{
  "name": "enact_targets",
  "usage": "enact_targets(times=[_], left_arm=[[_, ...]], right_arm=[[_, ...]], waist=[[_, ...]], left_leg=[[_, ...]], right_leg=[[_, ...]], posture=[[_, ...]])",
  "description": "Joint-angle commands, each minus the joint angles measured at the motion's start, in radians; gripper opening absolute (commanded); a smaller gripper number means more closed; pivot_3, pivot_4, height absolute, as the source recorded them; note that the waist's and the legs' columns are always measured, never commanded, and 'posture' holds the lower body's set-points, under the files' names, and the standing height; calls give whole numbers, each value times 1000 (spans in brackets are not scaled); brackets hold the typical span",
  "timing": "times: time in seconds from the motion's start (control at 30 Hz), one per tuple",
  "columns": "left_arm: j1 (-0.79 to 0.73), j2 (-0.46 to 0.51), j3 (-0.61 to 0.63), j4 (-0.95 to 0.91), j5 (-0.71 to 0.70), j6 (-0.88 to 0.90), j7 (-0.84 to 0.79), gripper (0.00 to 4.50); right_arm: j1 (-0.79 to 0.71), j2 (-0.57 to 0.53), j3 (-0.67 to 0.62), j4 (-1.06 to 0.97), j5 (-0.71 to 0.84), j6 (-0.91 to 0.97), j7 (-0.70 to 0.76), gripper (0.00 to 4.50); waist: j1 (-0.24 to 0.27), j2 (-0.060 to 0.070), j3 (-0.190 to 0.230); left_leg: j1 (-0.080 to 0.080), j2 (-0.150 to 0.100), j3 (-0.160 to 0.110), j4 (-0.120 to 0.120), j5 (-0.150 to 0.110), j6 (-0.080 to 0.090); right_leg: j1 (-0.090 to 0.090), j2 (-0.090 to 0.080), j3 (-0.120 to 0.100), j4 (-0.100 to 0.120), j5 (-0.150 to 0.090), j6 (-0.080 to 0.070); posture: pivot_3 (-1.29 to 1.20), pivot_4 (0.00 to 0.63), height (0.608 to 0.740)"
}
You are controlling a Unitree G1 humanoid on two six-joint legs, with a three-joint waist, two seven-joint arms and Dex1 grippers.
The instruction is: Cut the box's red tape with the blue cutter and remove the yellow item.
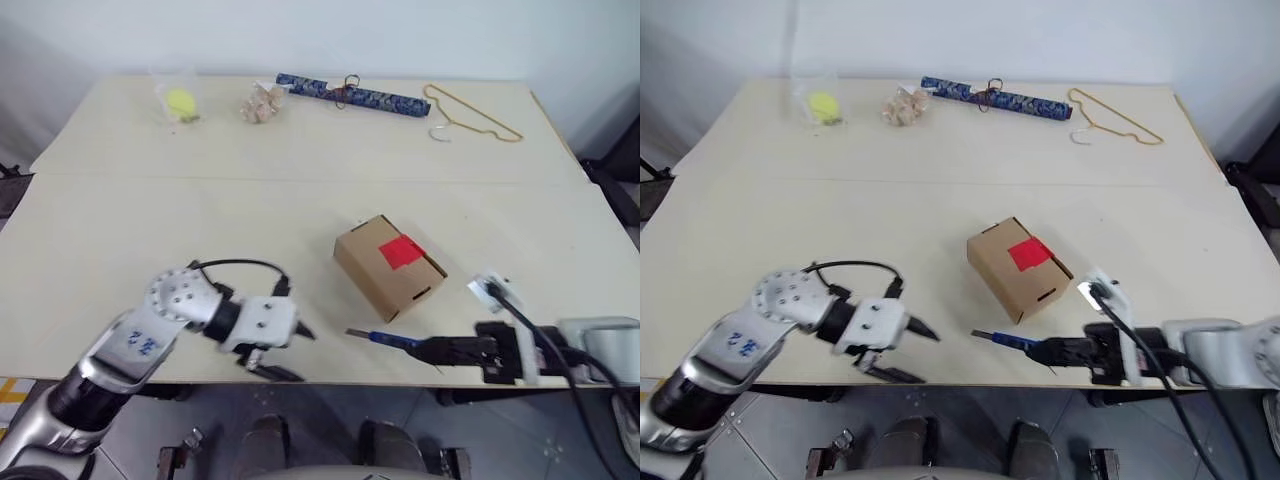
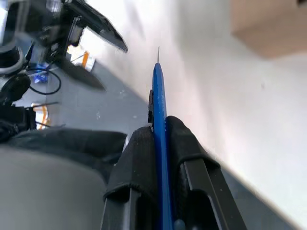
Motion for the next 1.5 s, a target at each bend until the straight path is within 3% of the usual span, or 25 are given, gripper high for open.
enact_targets(times=[0.03,0.23,0.4,0.6,0.7,0.83,1.0,1.2,1.5], left_arm=[[8,10,86,126,-6,-92,10,3219],[-141,-142,146,367,-29,-18,145,1438],[-319,-304,115,458,-29,59,230,0],[-508,-485,87,610,-3,19,274,0],[-567,-553,64,665,13,13,300,0],[-600,-593,32,723,52,5,319,0],[-613,-661,15,783,92,48,408,0],[-606,-685,13,809,115,84,453,0],[-579,-676,2,773,125,117,454,0]], right_arm=[[123,-26,-259,-42,18,52,83,86],[309,10,-663,-39,-42,198,142,86],[287,-10,-758,-10,-204,201,196,86],[79,-121,-569,58,-281,94,198,86],[-120,-139,-330,74,-303,0,130,86],[-428,-49,-61,128,-367,-6,29,86],[-779,103,229,216,-616,129,8,86],[-912,235,294,303,-785,201,46,86],[-941,294,262,328,-914,244,134,86]], waist=[[8,0,0],[32,0,0],[25,-2,0],[5,-2,1],[-11,-2,1],[-29,-4,2],[-28,-4,2],[-19,-4,2],[-24,-4,2]], left_leg=[[0,0,0,0,0,0],[-1,1,1,1,-1,1],[-1,0,2,1,-1,1],[0,1,3,2,2,-4],[1,1,4,0,2,-4],[-1,1,5,0,2,-5],[-7,1,7,3,2,-5],[-18,1,7,10,2,-5],[-18,1,7,14,2,-4]], right_leg=[[0,0,0,0,0,0],[1,0,0,-2,1,-1],[0,0,0,-2,2,0],[0,1,2,-1,2,1],[0,1,2,0,2,1],[-1,1,2,0,3,2],[-10,1,4,3,3,2],[-18,0,4,10,3,2],[-18,0,5,13,3,3]], posture=[[0,150,740],[0,150,740],[0,150,740],[0,150,740],[0,150,740],[0,150,740],[0,150,740],[0,150,740],[0,150,740]])
